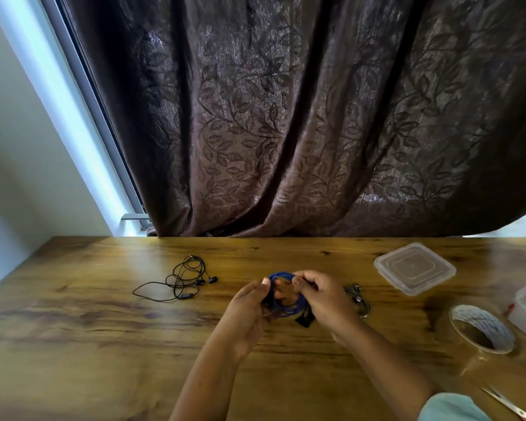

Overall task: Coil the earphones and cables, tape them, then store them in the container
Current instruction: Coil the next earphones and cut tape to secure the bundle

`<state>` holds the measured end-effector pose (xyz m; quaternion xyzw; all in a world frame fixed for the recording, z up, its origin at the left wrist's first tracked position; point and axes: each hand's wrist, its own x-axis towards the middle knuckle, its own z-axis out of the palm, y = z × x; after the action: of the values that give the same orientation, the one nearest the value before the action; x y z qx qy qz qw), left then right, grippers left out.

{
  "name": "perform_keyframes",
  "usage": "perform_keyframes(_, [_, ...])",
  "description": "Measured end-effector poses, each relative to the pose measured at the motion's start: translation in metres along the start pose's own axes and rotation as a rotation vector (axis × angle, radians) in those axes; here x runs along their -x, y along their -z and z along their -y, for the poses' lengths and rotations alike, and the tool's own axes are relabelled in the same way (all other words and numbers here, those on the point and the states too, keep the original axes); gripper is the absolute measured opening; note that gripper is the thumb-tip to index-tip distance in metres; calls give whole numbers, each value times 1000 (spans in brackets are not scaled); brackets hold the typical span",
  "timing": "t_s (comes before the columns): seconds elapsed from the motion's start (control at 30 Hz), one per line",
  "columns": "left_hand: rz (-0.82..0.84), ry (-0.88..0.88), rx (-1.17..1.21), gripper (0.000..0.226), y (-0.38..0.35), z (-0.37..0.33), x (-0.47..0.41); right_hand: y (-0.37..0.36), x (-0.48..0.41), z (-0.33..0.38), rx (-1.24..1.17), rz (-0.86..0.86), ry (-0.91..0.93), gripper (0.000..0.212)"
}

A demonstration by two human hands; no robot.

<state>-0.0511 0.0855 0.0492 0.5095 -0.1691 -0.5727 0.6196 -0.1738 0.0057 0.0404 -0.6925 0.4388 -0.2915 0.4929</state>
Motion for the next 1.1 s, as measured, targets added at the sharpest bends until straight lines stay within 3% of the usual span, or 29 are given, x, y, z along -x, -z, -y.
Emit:
perform_keyframes(0.1, [-62, 17, -17, 26, 1, 13, -12, -1, -2, -6, 3, -14, -58, 12])
perform_keyframes(0.23, [-133, 17, -233, 18, 2, 30, -24, -6, -6, -25, 56, -11, -153, 21])
perform_keyframes(0.43, [-269, -62, -947, 19, 13, 51, -45, -9, -7, -51, 169, 23, -203, 24])
perform_keyframes(0.63, [-366, -174, -1304, 21, 9, 61, -51, -15, -15, -63, 355, -14, -175, 4])
perform_keyframes(0.83, [-473, -243, -1451, 17, 9, 67, -50, -18, -16, -71, 460, -60, -107, 7])
perform_keyframes(1.1, [-451, -302, -1399, 19, 7, 66, -47, -22, -16, -80, 549, -73, -11, 14])
